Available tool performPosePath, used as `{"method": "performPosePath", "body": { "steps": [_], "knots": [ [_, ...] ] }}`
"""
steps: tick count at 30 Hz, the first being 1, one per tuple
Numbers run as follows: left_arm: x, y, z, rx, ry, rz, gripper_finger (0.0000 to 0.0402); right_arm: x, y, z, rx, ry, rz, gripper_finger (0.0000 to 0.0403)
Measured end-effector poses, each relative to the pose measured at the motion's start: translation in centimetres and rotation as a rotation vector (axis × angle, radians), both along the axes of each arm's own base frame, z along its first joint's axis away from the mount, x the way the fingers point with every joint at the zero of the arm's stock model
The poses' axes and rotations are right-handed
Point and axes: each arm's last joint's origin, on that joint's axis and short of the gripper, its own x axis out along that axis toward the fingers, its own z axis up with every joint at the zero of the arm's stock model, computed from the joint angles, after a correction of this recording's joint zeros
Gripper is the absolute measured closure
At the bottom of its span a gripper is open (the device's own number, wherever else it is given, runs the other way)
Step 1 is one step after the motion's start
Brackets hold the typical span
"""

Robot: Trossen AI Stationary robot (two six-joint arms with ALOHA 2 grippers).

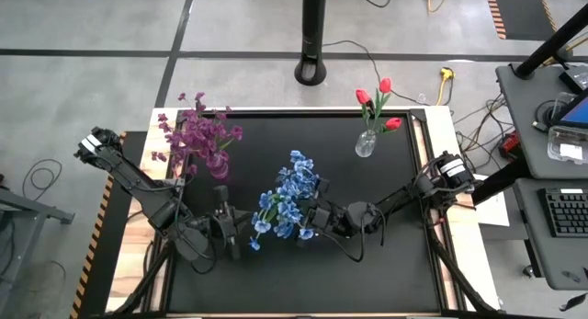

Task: Sort flowers into vase by color
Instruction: Put the blue flower into the green crystal vase

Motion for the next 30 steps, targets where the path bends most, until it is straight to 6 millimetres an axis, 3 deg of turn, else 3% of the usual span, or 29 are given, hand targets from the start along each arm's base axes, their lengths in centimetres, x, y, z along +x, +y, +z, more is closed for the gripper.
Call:
{"method": "performPosePath", "body": {
  "steps": [8, 16, 21, 30],
  "knots": [
    [0.2, -0.1, 0.6, 0.079, -0.019, -0.018, 0.0402, 0.0, -0.1, -0.2, 0.011, 0.008, 0.006, 0.0385],
    [0.5, -0.4, 2.0, 0.014, -0.142, 0.013, 0.0384, 0.1, -0.1, -0.4, 0.018, 0.032, 0.002, 0.0385],
    [1.1, -0.3, 2.2, -0.023, -0.181, 0.014, 0.0338, 0.1, -0.1, -0.4, 0.017, 0.036, 0.001, 0.0385],
    [3.4, 0.3, 1.9, 0.008, -0.224, 0.071, 0.0215, 0.1, -0.1, -0.5, 0.016, 0.037, -0.002, 0.0385]
  ]
}}
